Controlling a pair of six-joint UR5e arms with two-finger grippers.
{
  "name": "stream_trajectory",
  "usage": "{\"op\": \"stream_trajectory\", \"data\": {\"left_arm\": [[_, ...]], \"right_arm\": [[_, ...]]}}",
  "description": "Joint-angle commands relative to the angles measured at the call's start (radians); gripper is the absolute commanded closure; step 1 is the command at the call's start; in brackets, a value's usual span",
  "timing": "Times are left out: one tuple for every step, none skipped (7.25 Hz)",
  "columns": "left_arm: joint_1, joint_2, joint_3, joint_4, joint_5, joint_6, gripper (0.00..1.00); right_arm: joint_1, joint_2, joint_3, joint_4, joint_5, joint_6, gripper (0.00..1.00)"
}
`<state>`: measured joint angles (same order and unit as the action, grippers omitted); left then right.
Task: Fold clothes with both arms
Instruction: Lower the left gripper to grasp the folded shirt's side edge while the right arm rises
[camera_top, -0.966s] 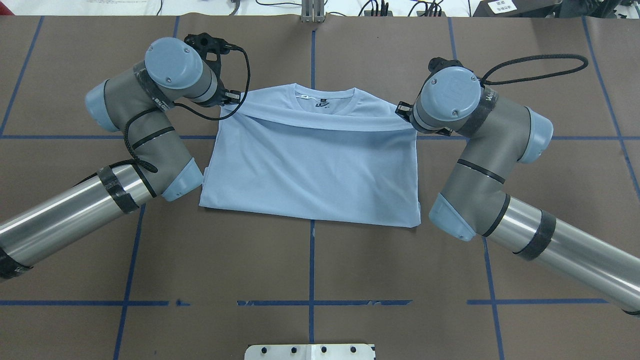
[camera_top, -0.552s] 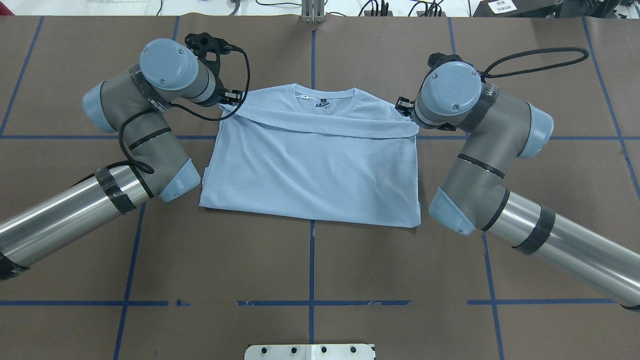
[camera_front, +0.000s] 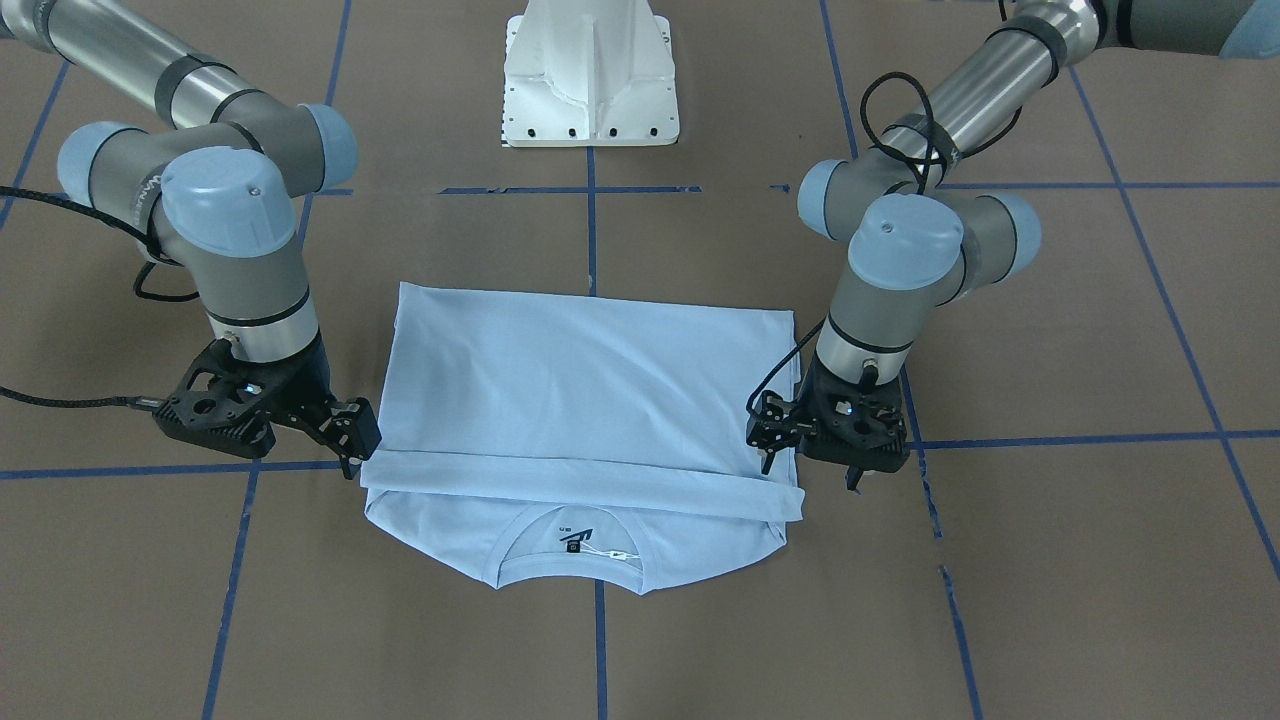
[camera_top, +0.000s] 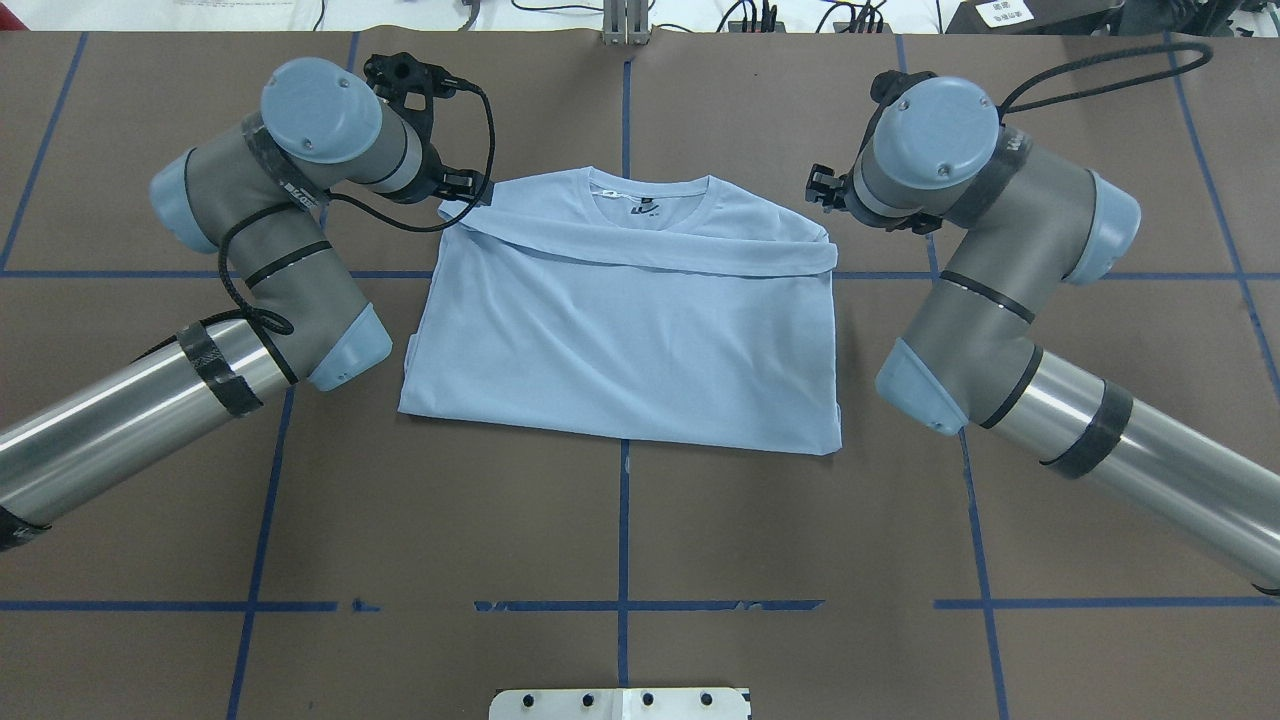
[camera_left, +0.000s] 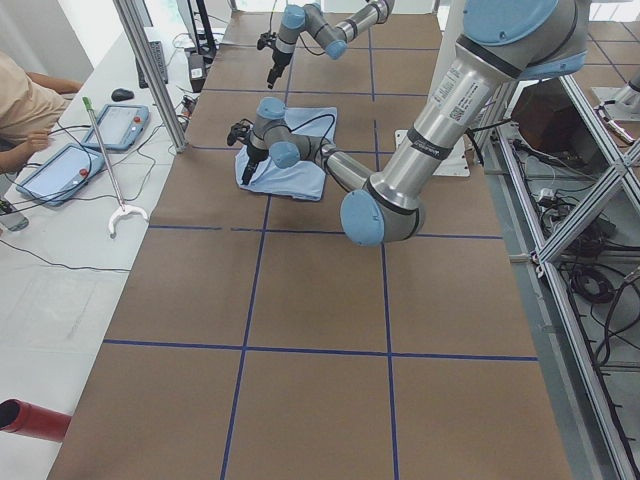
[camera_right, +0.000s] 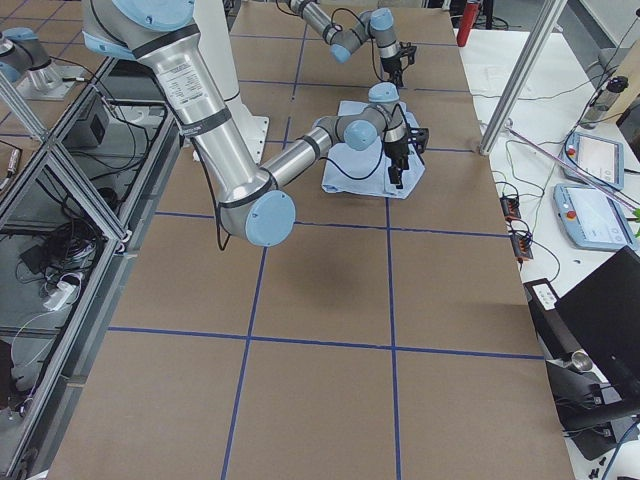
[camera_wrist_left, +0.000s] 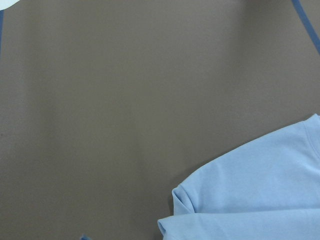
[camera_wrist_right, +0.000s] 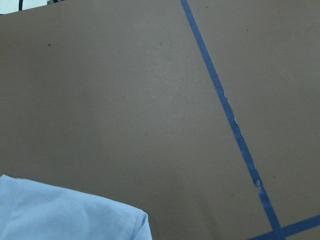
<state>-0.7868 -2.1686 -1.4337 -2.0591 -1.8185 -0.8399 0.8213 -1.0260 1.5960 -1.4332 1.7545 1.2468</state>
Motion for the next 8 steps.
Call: {"op": "stream_trajectory", "data": {"left_arm": [[0.067,0.233,-0.263,-0.042,-0.007,-0.022,0.00],[0.131,0.295,-0.327,-0.042,0.001,-0.116,0.00],[0.186,0.312,-0.330,-0.042,0.023,-0.174,0.01],[0.240,0.316,-0.326,-0.042,0.074,-0.229,0.25],[0.257,0.316,-0.321,-0.041,0.080,-0.248,0.45],[0.259,0.317,-0.317,-0.041,0.082,-0.248,0.45],[0.259,0.317,-0.310,-0.039,0.082,-0.248,0.45],[0.259,0.319,-0.310,-0.039,0.084,-0.248,0.45]], "right_arm": [[0.016,-0.002,0.001,0.000,0.016,-0.033,0.00],[0.016,-0.002,0.001,0.000,0.016,-0.033,0.00],[0.016,-0.002,0.002,0.000,0.016,-0.033,0.00],[0.016,-0.002,0.002,0.000,0.016,-0.033,0.00],[0.016,0.000,0.002,0.000,0.016,-0.032,0.00],[0.016,-0.002,0.004,0.000,0.016,-0.032,0.00],[0.016,-0.002,0.005,0.000,0.016,-0.032,0.00],[0.016,-0.002,0.009,0.000,0.016,-0.030,0.00]]}}
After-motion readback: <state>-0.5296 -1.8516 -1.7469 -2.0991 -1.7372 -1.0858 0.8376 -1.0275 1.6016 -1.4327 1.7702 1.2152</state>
